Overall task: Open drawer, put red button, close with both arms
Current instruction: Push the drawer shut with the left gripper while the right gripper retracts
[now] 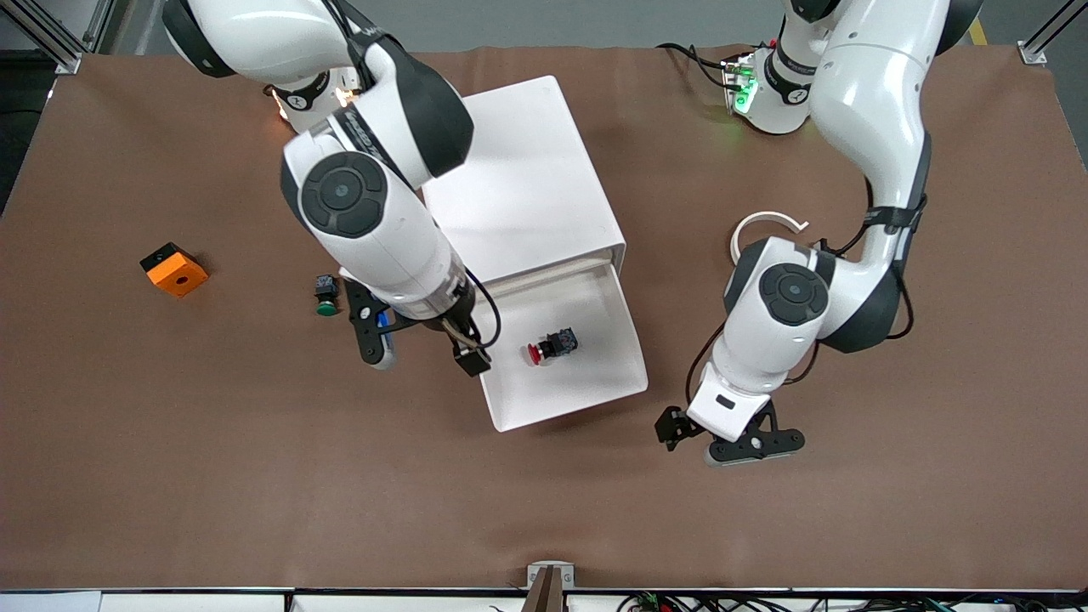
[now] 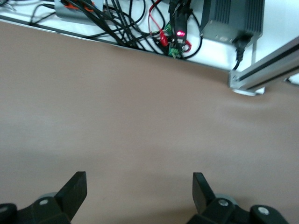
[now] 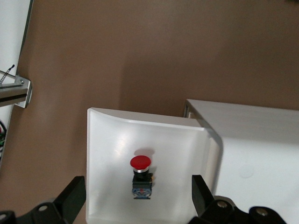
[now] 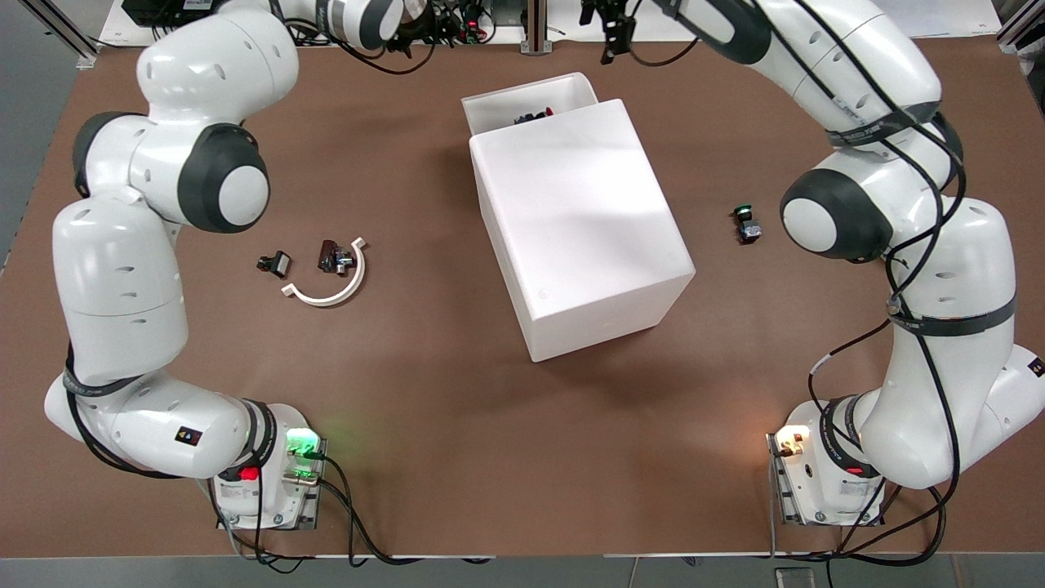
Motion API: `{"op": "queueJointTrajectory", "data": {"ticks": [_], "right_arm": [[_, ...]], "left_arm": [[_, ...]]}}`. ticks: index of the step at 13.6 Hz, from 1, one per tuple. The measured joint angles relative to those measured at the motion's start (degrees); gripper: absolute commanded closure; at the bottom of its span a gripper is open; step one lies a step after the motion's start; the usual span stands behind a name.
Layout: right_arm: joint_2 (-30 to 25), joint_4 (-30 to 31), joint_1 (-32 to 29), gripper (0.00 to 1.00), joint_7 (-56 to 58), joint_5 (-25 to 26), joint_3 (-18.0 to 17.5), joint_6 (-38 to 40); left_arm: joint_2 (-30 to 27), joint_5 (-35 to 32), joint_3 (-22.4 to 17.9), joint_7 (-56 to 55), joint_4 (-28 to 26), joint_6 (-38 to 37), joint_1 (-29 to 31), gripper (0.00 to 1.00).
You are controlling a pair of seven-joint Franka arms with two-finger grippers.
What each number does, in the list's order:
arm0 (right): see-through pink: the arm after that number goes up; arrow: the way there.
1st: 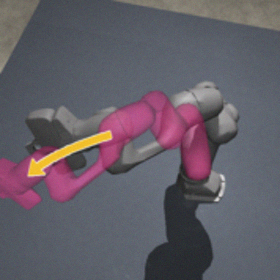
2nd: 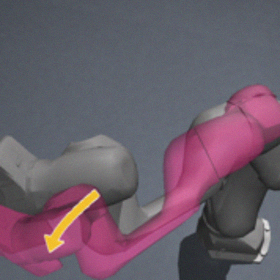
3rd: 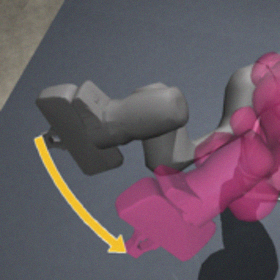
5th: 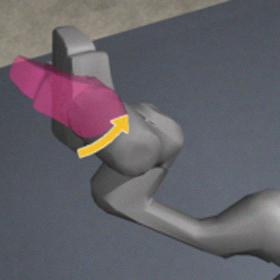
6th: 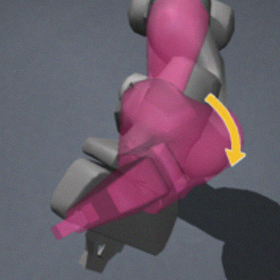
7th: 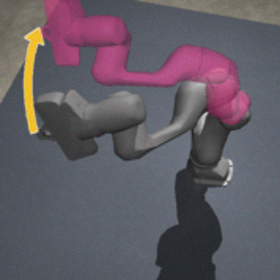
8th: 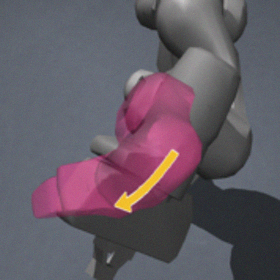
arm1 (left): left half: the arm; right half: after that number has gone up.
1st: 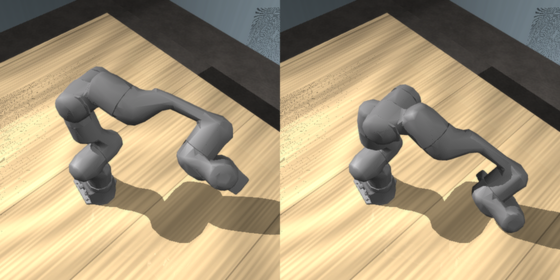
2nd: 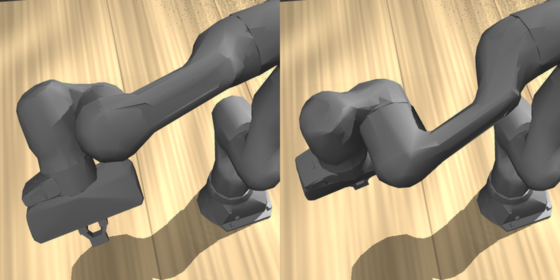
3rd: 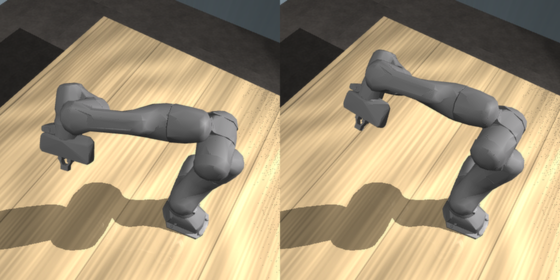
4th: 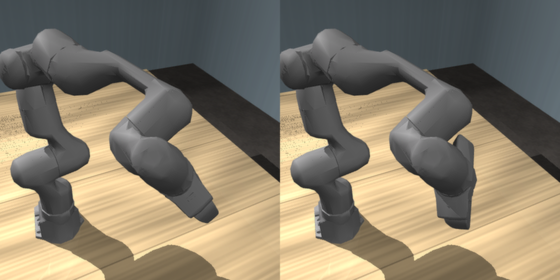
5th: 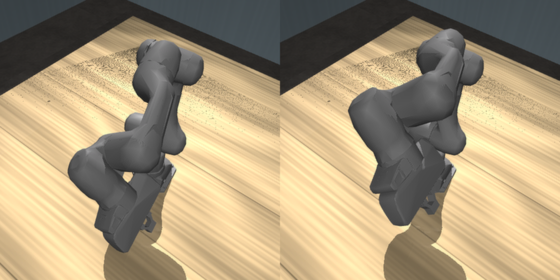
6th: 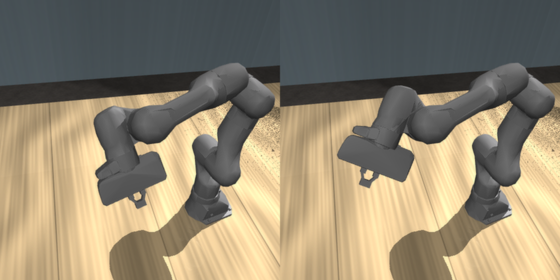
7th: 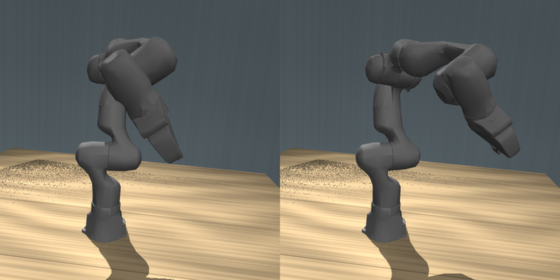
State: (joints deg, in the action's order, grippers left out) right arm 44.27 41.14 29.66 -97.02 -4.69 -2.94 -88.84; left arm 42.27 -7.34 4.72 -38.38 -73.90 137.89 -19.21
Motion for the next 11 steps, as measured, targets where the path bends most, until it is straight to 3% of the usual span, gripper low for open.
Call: {"op": "queueJointTrajectory", "data": {"ticks": [2,6,7,8,9,10,11], "right_arm": [[-0.9,0.0,-0.8,0.00,6.9,0.1,0.0,3.7],[-1.9,0.0,-3.7,0.00,21.0,0.1,0.1,8.2],[-2.6,0.0,-4.4,0.00,25.5,0.2,0.1,9.5],[-3.7,-0.1,-5.2,0.00,30.8,0.5,0.2,10.9],[-5.1,-0.1,-6.2,0.00,36.7,1.1,0.2,12.8],[-6.4,-0.1,-7.1,0.00,42.1,1.8,0.2,14.7],[-7.8,0.0,-8.2,0.00,47.7,2.3,0.3,16.7]], "left_arm": [[1.8,0.0,0.0,-3.3,0.0,3.9,-0.8,0.00],[3.5,0.0,0.1,-5.3,0.0,4.7,-2.3,0.00],[3.8,0.0,0.1,-5.5,0.0,4.7,-2.8,0.05],[4.1,0.0,0.1,-5.6,0.0,4.7,-3.1,0.35],[4.3,0.1,0.1,-5.6,0.0,4.7,-3.5,0.78],[4.3,0.9,0.1,-5.9,0.0,4.7,-3.8,1.00],[4.3,3.0,0.1,-6.1,0.0,4.7,-4.0,1.00]]}}
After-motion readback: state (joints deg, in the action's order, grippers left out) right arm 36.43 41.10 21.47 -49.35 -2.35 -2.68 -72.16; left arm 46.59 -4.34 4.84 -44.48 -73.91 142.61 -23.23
